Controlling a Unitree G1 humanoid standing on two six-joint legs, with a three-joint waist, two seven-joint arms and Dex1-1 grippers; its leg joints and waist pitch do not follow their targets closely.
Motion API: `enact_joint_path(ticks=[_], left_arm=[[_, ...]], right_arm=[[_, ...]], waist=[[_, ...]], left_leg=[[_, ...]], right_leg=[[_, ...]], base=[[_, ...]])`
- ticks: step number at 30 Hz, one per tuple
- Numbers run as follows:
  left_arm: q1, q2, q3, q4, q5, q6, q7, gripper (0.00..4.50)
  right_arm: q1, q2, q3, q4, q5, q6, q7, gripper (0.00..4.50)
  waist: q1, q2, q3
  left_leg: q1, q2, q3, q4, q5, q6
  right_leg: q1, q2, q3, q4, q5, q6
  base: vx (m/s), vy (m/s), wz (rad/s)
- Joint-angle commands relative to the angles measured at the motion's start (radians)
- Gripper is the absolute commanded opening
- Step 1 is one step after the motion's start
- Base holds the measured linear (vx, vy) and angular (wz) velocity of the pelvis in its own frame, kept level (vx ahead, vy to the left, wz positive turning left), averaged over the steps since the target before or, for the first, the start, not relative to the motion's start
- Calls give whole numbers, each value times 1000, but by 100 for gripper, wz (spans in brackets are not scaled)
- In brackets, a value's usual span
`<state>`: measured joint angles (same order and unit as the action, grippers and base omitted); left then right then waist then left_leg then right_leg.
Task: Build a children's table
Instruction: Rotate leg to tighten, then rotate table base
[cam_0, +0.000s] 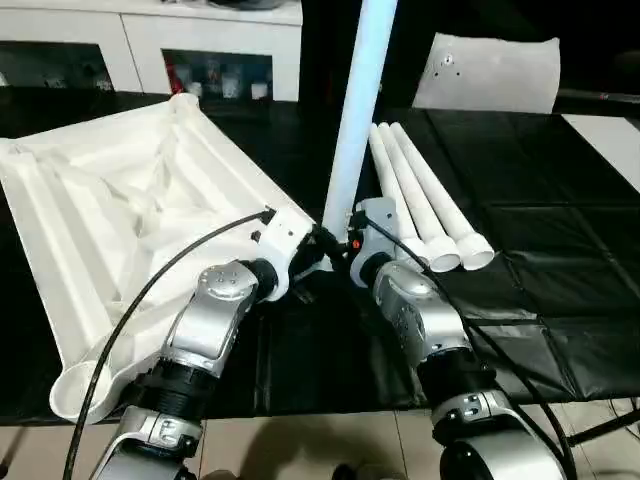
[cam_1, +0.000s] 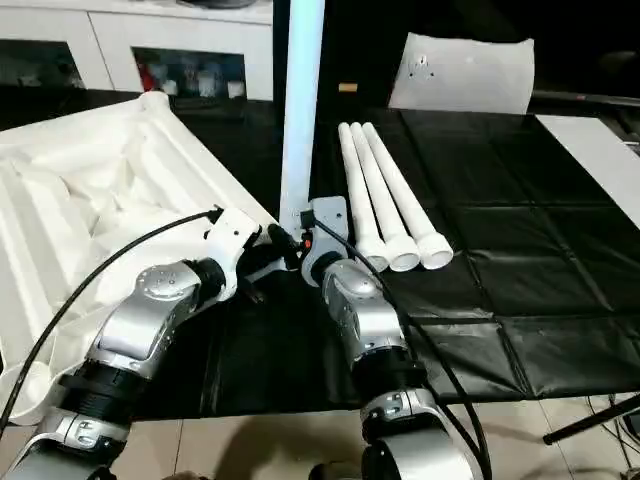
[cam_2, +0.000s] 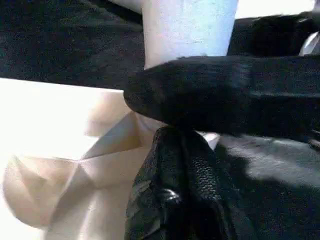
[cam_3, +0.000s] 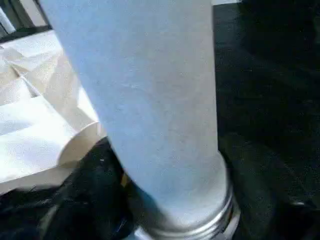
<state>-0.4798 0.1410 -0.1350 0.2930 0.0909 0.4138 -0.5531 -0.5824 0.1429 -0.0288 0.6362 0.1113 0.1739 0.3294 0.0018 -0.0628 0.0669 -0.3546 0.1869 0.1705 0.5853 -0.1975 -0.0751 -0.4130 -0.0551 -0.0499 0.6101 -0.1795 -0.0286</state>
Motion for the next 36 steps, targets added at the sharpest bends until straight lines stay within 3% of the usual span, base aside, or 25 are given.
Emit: enact_joint_path(ticks=[1, 4, 7, 9, 11, 14, 19, 21, 23, 26, 27, 28, 29, 30, 32, 36], left_arm=[[-24, 4, -26, 24, 2, -26, 0, 0], [-26, 29, -29, 36, -3, -44, -20, 0], [-7, 71, -38, 10, -9, -59, -81, 0], [17, 96, -8, -39, -36, -37, -101, 0], [34, 127, 5, -86, -57, -21, -136, 0], [56, 180, 14, -138, -79, -14, -188, 33], [71, 259, 64, -182, -125, 18, -244, 65], [63, 338, 122, -186, -111, 61, -224, 86], [63, 339, 122, -186, -110, 61, -224, 100], [51, 487, 175, -106, 10, 71, -94, 127], [51, 491, 176, -104, 13, 73, -91, 127], [58, 578, 192, -61, 74, 100, -45, 127], [62, 594, 194, -55, 83, 104, -41, 127], [65, 604, 200, -49, 87, 110, -35, 127], [79, 639, 210, -30, 99, 128, -11, 127], [106, 690, 205, 5, 134, 131, 18, 127]], right_arm=[[22, 21, 48, 18, 3, -6, 38, 355], [28, -4, 19, -3, 12, -32, 45, 387], [32, -35, -10, -43, 32, -41, 51, 413], [45, -66, -25, -93, 80, -33, 136, 430], [59, -91, -24, -133, 98, -23, 184, 441], [73, -127, -27, -169, 108, -20, 223, 450], [92, -180, -41, -231, 134, 8, 255, 450], [138, -226, -6, -346, 162, 101, 319, 450], [139, -226, -5, -347, 162, 102, 320, 450], [238, -278, 121, -485, 125, 182, 387, 450], [239, -278, 124, -486, 124, 183, 387, 450], [269, -272, 170, -502, 102, 215, 373, 450], [272, -265, 176, -501, 98, 219, 366, 450], [272, -257, 180, -496, 92, 223, 354, 450], [272, -239, 202, -490, 74, 251, 322, 450], [262, -222, 244, -474, 48, 293, 290, 450]], waist=[[6, 14, -61], [6, 20, -66], [8, 20, -70], [12, 23, -77], [13, 25, -75], [15, 23, -72], [17, 29, -66], [19, 31, -65], [18, 31, -65], [19, 35, -67], [18, 33, -66], [15, 36, -67], [11, 35, -66], [10, 37, -66], [11, 40, -63], [17, 46, -61]], left_leg=[[-2, 38, -11, -69, -201, 23], [2, 40, -12, -69, -210, 14], [0, 40, -10, -67, -165, 20], [-2, 42, -8, -61, -99, 45], [-1, 42, -7, -60, -86, 58], [1, 42, -6, -61, -104, 59], [6, 40, -6, -65, -179, 16], [6, 40, -8, -67, -181, 13], [6, 39, -9, -68, -178, 12], [4, 35, -10, -65, -168, 14], [2, 35, -11, -66, -171, 15], [5, 34, -14, -66, -178, 5], [2, 32, -13, -66, -183, 4], [8, 35, -14, -65, -199, -4], [8, 38, -16, -68, -208, -17], [15, 40, -17, -72, -253, -34]], right_leg=[[53, -79, 49, -85, -285, -164], [52, -78, 51, -84, -279, -162], [57, -76, 52, -71, -173, -190], [65, -76, 52, -54, -30, -231], [65, -75, 50, -53, -4, -243], [64, -76, 49, -56, -42, -251], [57, -71, 49, -69, -180, -219], [60, -67, 48, -68, -177, -202], [61, -67, 48, -66, -167, -196], [61, -62, 47, -65, -162, -185], [63, -63, 46, -68, -168, -176], [59, -62, 46, -67, -192, -167], [60, -62, 46, -69, -203, -165], [55, -65, 47, -72, -229, -168], [51, -67, 49, -71, -237, -183], [44, -68, 51, -72, -252, -182]], base=[[0, 0, 0], [0, 0, 0], [0, 0, 0], [0, 0, 0], [0, 0, 0], [0, 0, 0], [0, 0, 0], [0, 0, 0], [0, 0, 0], [0, 0, 0], [0, 0, 0], [0, 0, 0], [0, 0, 0], [0, 0, 0], [0, 0, 0], [0, 0, 0]])
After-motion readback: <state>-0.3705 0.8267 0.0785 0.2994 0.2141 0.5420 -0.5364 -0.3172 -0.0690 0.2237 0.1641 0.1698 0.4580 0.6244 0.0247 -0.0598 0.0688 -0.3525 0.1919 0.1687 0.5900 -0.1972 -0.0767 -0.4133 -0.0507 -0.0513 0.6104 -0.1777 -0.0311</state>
